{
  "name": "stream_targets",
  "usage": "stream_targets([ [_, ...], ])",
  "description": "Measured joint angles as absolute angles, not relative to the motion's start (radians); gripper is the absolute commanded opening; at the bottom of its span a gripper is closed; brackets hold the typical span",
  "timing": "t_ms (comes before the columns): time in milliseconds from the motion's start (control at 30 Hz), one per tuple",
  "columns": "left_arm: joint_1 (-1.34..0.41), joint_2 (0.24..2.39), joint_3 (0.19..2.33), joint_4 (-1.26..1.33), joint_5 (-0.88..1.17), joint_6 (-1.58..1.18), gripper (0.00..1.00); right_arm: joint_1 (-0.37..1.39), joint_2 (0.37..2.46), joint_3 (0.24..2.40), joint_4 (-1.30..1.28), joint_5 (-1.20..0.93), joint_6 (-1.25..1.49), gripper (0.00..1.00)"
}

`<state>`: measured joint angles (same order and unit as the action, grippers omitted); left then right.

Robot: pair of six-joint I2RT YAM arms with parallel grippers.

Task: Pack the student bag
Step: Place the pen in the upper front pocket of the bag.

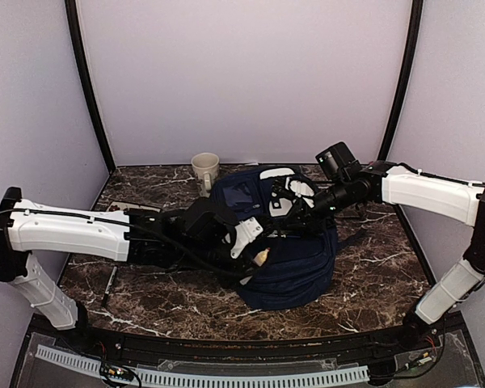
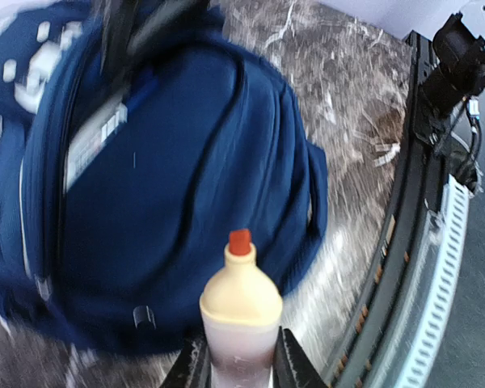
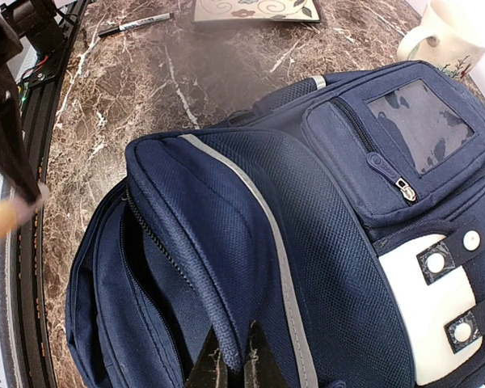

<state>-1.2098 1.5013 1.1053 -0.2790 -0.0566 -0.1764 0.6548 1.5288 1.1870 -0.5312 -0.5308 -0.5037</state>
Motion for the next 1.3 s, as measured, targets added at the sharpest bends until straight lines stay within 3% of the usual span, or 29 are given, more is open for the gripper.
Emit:
stream_targets([
  [400, -1.255, 1.960, 1.505, -0.218, -0.389, 0.348, 0.14, 0.654, 1.529, 1.187, -0.531, -0.528, -0.503, 0.00],
  [600, -1.262, 2.086, 1.557, -0.190, -0.583, 0.609, 0.16, 0.654, 1.529, 1.187, -0.531, -0.528, -0.503, 0.00],
  [833, -1.246, 2.147, 1.555, -0.087, -0.720, 0.782, 0.23, 0.654, 1.529, 1.187, -0.531, -0.530, -0.503, 0.00],
  [1067, -1.230, 2.208, 1.573, -0.007, -0.823, 0.849, 0.44, 0.654, 1.529, 1.187, -0.531, -0.531, -0.503, 0.00],
  [1300, -1.230, 2.209, 1.588, -0.007, -0.846, 0.850, 0.47, 0.653, 1.528, 1.187, -0.523, -0.532, -0.503, 0.00],
])
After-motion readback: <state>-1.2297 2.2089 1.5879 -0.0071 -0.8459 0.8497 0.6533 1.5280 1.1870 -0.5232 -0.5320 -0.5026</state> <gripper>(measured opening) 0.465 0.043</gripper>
